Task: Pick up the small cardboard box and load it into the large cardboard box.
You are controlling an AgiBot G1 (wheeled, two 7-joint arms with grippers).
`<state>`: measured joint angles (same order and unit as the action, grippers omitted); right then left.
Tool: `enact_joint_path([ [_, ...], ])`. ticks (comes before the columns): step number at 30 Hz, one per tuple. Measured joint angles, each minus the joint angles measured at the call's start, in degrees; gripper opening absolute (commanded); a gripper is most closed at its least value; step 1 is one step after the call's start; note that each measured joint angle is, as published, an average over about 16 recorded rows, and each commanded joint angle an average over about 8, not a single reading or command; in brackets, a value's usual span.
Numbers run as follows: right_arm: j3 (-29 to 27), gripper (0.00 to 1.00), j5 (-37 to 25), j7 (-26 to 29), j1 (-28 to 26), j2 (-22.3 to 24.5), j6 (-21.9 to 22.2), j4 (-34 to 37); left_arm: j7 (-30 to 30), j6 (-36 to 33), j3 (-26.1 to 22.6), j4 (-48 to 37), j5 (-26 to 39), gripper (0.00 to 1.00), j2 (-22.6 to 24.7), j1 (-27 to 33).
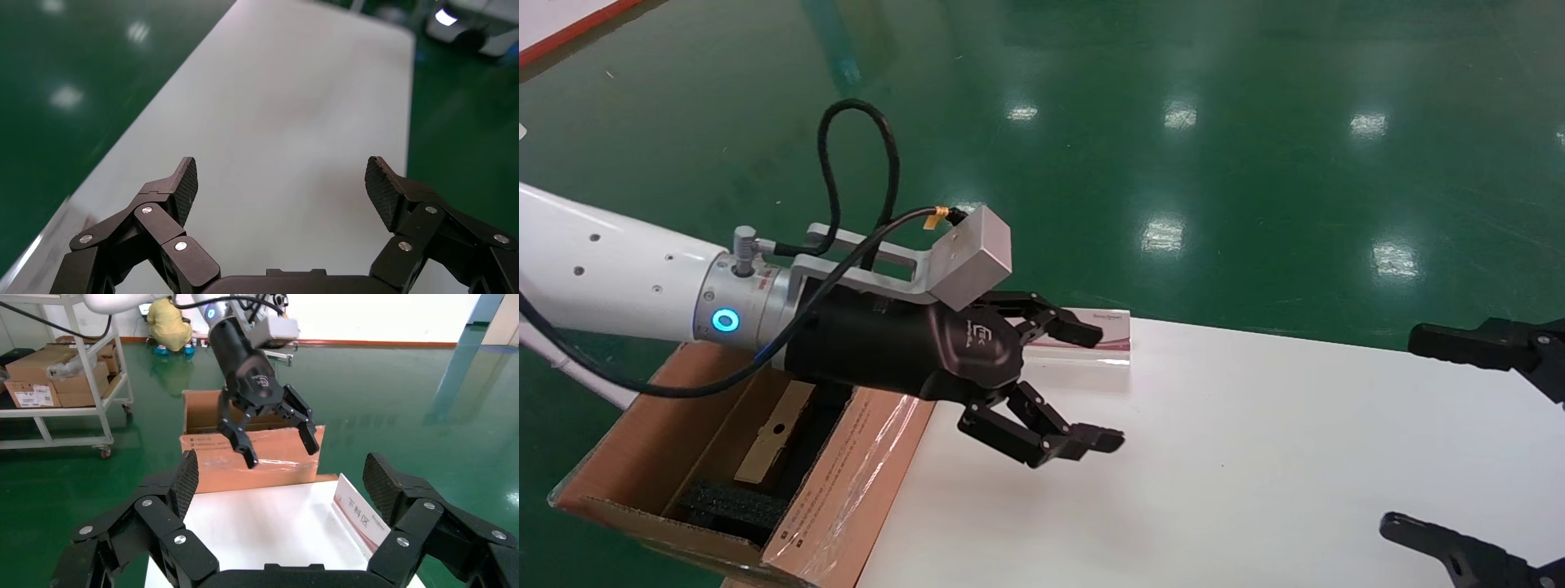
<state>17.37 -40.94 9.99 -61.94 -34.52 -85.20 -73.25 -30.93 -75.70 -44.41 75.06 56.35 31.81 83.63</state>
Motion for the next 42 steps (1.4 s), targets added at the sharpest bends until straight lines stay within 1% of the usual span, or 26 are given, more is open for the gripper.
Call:
enact_joint_path([
  [15, 0.04, 1.00, 0.03, -0.02, -0.01, 0.02, 0.02, 0.00, 15.97, -7.92, 22.60, -1.18, -11.49, 1.00, 2.54, -17.56],
  [18, 0.04, 1.00, 0.03, -0.03, 0.00, 0.02, 0.02, 0.01, 18.20, -9.11, 26.04, -1.36, -13.23, 1.00, 2.92, -20.24],
  [21, 0.04, 1.00, 0.04, -0.03, 0.00, 0.02, 0.03, 0.01, 19.76, -9.97, 28.49, -1.50, -14.48, 1.00, 3.20, -22.13],
  [24, 0.04, 1.00, 0.05, -0.03, 0.00, 0.02, 0.03, 0.01, 20.66, -10.47, 29.95, -1.58, -15.22, 1.00, 3.36, -23.27],
  [28, 0.04, 1.00, 0.05, -0.04, 0.00, 0.03, 0.04, 0.02, 20.98, -10.69, 30.59, -1.62, -15.56, 1.00, 3.44, -23.77],
  [42, 0.04, 1.00, 0.06, -0.03, 0.00, 0.03, 0.04, 0.02, 20.27, -10.17, 28.93, -1.54, -14.78, 1.00, 3.27, -22.51],
])
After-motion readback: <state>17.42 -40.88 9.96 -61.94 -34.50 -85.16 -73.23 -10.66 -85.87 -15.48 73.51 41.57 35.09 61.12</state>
